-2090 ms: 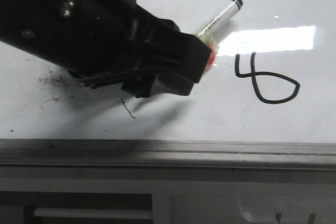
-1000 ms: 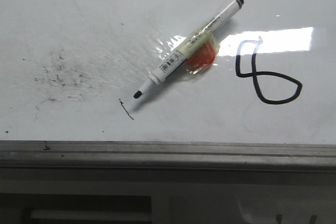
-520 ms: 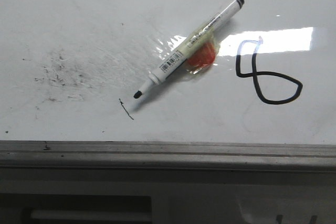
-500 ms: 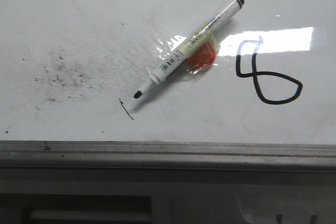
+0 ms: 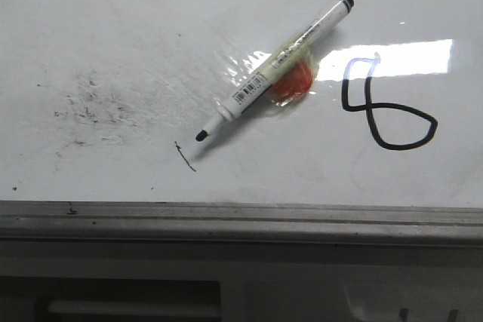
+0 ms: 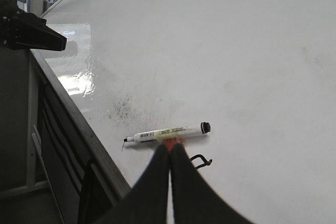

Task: Write number 8 on whiteboard

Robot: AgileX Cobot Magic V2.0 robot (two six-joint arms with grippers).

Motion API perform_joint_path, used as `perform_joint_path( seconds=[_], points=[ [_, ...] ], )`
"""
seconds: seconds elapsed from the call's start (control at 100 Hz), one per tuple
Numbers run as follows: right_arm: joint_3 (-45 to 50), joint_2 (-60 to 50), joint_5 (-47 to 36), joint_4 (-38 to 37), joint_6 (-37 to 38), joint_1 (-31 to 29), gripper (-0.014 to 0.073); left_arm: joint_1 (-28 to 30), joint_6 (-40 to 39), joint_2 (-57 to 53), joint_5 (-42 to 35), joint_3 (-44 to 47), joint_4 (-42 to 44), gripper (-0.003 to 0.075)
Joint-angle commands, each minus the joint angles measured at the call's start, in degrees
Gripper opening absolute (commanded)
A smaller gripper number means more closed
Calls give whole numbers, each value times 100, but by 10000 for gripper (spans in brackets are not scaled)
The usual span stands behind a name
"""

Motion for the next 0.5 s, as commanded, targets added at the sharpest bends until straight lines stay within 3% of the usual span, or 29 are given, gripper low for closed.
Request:
perform_joint_path(
  seconds=[0.0, 0.09, 0.24, 0.35, 0.49],
  points=[
    [-155, 91, -427, -74, 9, -36, -64, 511, -648, -100, 138, 22, 1162, -20],
    [-155, 91, -427, -74, 9, -36, -64, 1304, -1602, -338, 446, 270, 2221, -20],
    [-155, 91, -427, -74, 9, -36, -64, 2758, -4298, -840, 1274, 721, 5360, -20],
    [-155, 91, -427, -74, 9, -36, -64, 3867, -5804, -1184, 1954, 973, 6429, -20],
    [-155, 91, -427, -74, 9, -36, -64, 5105, -6665, -1498, 3115, 1027, 7363, -20]
  ],
)
